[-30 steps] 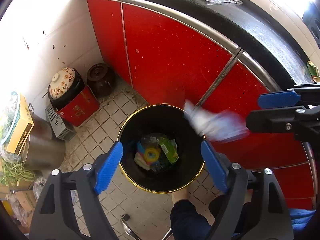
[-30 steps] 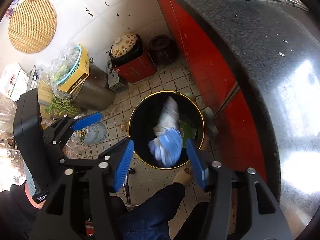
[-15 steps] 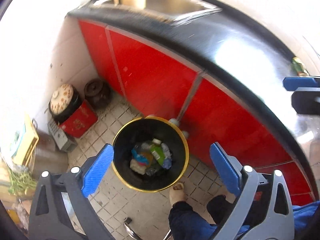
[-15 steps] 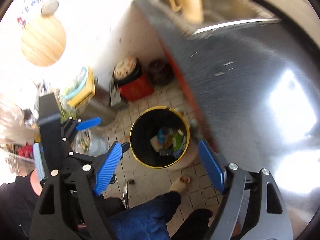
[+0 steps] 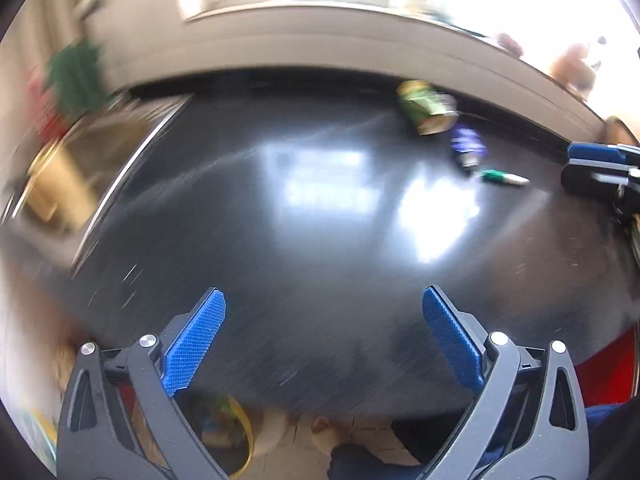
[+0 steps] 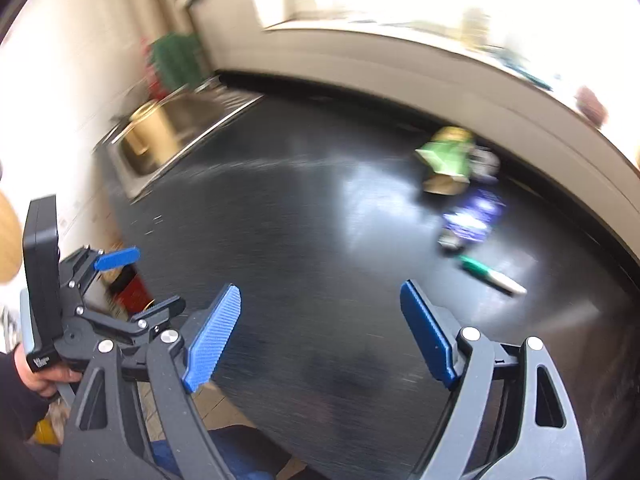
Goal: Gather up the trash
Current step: 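Return both open tools to the counter toward the green bag, then grasp the green SpongeBob bag with the left tool while the right tool grasps the green-capped marker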
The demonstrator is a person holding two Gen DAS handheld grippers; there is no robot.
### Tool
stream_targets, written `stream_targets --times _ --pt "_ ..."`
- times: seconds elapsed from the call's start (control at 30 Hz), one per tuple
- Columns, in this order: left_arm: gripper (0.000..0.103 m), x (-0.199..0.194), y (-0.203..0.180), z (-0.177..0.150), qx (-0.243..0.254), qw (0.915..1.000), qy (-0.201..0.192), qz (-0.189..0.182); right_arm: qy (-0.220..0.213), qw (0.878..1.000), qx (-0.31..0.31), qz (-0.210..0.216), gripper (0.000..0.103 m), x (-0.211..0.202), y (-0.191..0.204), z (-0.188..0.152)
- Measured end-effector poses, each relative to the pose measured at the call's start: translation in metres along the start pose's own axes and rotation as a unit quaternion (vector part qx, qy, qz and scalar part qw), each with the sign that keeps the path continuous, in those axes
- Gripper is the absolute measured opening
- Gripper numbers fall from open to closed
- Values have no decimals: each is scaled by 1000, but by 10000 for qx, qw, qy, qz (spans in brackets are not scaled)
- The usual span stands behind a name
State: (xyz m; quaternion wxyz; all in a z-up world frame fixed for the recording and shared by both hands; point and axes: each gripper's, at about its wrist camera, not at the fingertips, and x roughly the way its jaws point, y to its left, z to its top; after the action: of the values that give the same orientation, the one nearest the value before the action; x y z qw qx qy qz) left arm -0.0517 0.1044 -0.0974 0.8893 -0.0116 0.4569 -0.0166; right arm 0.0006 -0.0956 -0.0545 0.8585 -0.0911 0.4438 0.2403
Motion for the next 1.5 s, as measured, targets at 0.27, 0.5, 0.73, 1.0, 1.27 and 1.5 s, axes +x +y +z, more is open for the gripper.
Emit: stream_targets --times 0.27,0.5,0.73,1.0,1.27,1.5 --pt "96 27 -102 47 894 9947 85 -492 -79 9986 487 -213 80 -21 -95 -34" --pt "96 55 -132 79 1059 9925 254 -562 32 9974 708 -109 80 -5 -134 -41" --pt "96 108 -141 132 871 9936 439 -568 273 9982 534 46 80 33 -160 -31" --pt "96 198 -153 201 787 9928 746 -514 710 9969 262 221 80 101 -180 -25" --pt "96 267 -154 232 931 9907 918 -385 1035 9936 -338 302 78 155 -189 -15" --pt "84 284 -157 237 1130 9888 835 -500 823 9901 -1108 251 54 164 -180 -8"
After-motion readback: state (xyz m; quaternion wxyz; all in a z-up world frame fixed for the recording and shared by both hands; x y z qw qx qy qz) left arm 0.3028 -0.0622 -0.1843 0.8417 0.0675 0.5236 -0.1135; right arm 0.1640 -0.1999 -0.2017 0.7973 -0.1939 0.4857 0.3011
